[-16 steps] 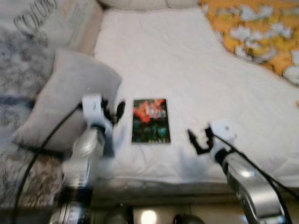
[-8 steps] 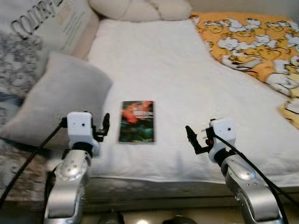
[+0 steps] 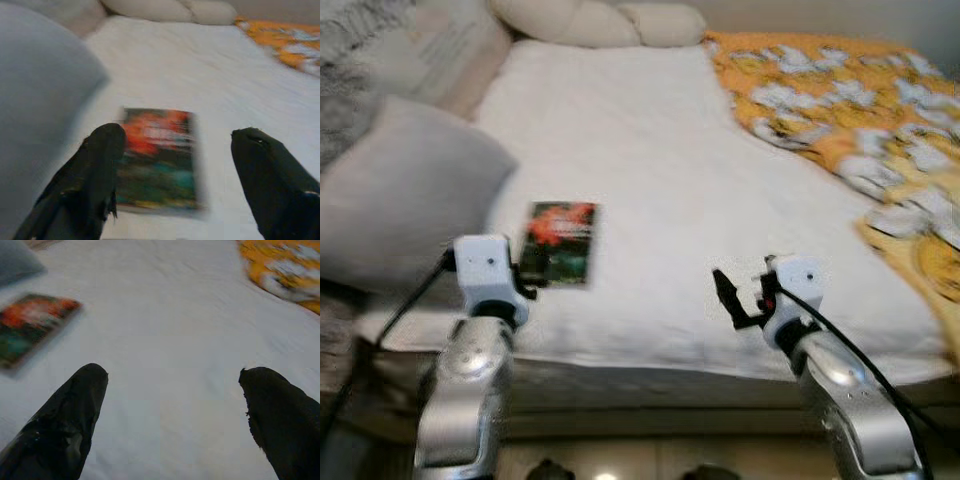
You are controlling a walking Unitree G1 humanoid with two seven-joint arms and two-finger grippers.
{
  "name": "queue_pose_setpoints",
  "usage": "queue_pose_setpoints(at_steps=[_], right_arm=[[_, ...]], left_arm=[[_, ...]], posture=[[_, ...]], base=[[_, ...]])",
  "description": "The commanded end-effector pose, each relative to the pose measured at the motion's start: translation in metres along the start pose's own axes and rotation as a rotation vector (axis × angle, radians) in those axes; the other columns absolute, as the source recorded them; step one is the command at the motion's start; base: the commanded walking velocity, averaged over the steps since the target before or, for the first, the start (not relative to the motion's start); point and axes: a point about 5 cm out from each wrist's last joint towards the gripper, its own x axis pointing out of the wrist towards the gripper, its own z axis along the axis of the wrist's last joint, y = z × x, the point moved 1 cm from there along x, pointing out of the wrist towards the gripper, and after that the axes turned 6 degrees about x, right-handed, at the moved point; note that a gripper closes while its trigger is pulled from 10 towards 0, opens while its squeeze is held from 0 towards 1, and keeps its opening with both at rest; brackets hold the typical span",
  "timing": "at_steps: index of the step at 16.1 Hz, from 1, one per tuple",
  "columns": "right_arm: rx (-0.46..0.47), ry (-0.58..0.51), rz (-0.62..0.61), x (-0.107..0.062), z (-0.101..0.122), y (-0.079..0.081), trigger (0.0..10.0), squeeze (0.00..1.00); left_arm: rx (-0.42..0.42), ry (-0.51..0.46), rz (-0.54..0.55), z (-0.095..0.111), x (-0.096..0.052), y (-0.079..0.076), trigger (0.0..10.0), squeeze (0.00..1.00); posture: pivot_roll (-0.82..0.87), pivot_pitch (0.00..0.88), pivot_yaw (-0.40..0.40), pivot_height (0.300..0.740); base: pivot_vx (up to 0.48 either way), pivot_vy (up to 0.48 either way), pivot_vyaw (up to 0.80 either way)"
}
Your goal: Clean up the room
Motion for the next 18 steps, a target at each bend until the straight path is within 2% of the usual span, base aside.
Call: queue_pose_setpoints(at_steps=[1,9,10,11,12,13,16,18], right_arm=[[0.012,-0.019,-0.009,0.000,0.005,-0.003,10.0,1.00],[0.001,-0.021,-0.007,0.001,0.006,-0.003,10.0,1.00],[-0.005,-0.018,-0.006,0.002,0.006,-0.002,10.0,1.00],[-0.017,-0.012,0.001,0.002,0.005,-0.001,10.0,1.00],[-0.023,-0.006,0.007,0.002,0.004,0.000,10.0,0.92],[-0.025,-0.006,0.014,0.003,0.004,0.001,10.0,0.00],[-0.007,0.004,0.010,0.004,0.002,0.002,10.0,0.00],[0.003,0.002,0.004,0.006,0.002,0.003,10.0,0.00]], left_arm=[[-0.010,-0.018,-0.023,0.007,0.001,-0.003,10.0,1.00],[0.002,-0.021,-0.014,0.010,0.001,-0.002,10.0,1.00],[-0.019,-0.010,-0.005,0.009,0.002,-0.002,10.0,1.00],[-0.003,-0.019,-0.003,0.011,0.002,-0.001,10.0,1.00],[0.044,-0.020,-0.004,0.011,0.002,0.000,10.0,0.94],[0.046,-0.015,-0.007,0.011,0.003,0.000,10.0,0.83],[0.045,-0.051,-0.033,0.016,0.004,-0.002,10.0,0.84],[0.037,-0.055,-0.049,0.018,0.004,-0.003,10.0,0.84]], posture=[[-0.06,0.056,-0.011,0.740],[-0.06,0.054,-0.010,0.740],[-0.06,0.052,-0.007,0.740],[-0.06,0.052,-0.007,0.740],[-0.06,0.048,-0.008,0.740],[-0.06,0.046,-0.008,0.740],[-0.06,0.042,-0.005,0.740],[-0.05,0.031,0.008,0.740]], base=[[0.000,-0.480,0.00],[0.000,-0.480,0.00],[0.000,0.000,0.00],[0.000,0.000,0.00],[0.000,0.000,0.00],[0.000,0.000,0.00],[0.000,0.000,0.00],[0.326,0.000,-0.55]])
